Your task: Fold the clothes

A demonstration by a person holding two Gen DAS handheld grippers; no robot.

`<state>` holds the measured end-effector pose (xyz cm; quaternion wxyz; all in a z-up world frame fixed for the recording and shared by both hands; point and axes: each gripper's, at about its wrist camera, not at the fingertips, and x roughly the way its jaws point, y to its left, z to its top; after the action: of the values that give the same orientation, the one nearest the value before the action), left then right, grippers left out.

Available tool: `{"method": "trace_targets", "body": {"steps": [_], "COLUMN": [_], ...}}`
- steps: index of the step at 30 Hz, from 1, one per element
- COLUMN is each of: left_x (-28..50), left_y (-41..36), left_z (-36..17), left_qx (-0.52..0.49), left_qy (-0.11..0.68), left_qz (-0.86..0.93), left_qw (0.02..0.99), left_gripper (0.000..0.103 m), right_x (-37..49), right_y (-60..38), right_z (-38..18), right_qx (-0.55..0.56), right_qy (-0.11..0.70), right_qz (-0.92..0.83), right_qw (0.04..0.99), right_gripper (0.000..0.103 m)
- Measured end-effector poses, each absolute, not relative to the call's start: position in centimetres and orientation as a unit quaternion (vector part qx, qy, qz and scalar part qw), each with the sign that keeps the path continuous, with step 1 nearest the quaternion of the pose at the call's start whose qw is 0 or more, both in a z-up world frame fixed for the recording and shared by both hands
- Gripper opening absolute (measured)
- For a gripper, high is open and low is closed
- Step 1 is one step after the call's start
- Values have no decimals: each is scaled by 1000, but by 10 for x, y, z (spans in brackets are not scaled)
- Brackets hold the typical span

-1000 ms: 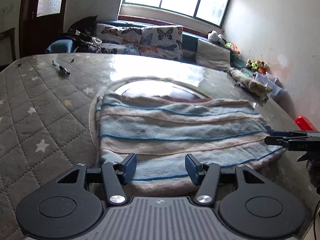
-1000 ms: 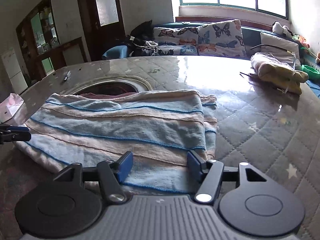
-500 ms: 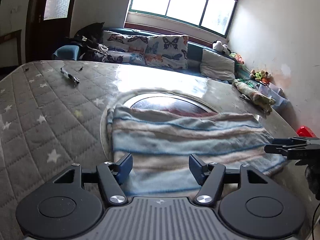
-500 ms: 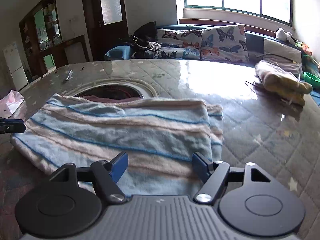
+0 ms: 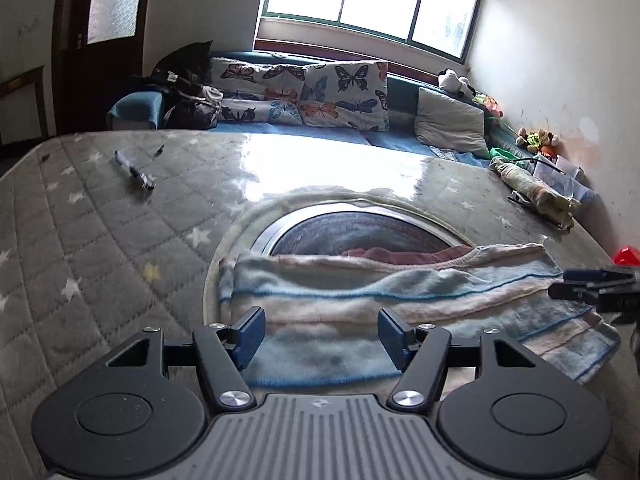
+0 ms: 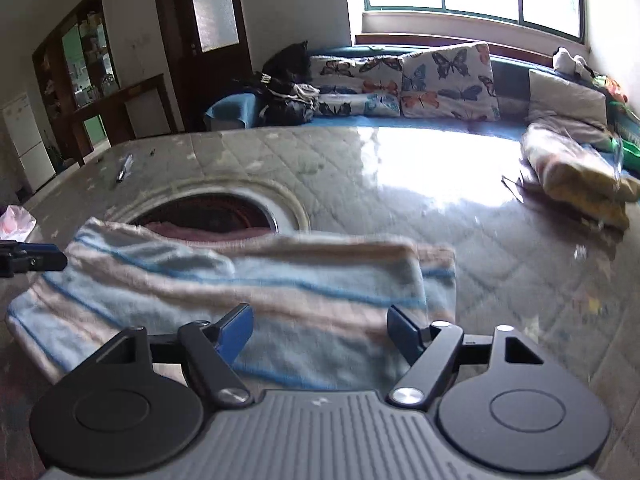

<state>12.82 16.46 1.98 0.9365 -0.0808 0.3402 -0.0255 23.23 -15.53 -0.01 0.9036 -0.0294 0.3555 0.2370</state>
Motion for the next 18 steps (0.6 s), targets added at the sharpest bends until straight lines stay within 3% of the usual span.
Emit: {"method": "trace_targets", "body": {"steps": [8, 18], "left_x": [156, 140], "left_y": [171, 195], "left_z": [3, 11], "left_qx": [-89, -111], "left_qy": [368, 355], "left_qz": [-14, 9], "left_qw": [925, 928], "left_gripper": [64, 64], "right_x": [277, 235], "right_y": [-142, -114], "right_z": [-13, 6], "right_qx": [-27, -77], "right_qy": [377, 348], "right_qz": [227, 265], "right_qw": [897, 896], "right_gripper": [76, 76]}}
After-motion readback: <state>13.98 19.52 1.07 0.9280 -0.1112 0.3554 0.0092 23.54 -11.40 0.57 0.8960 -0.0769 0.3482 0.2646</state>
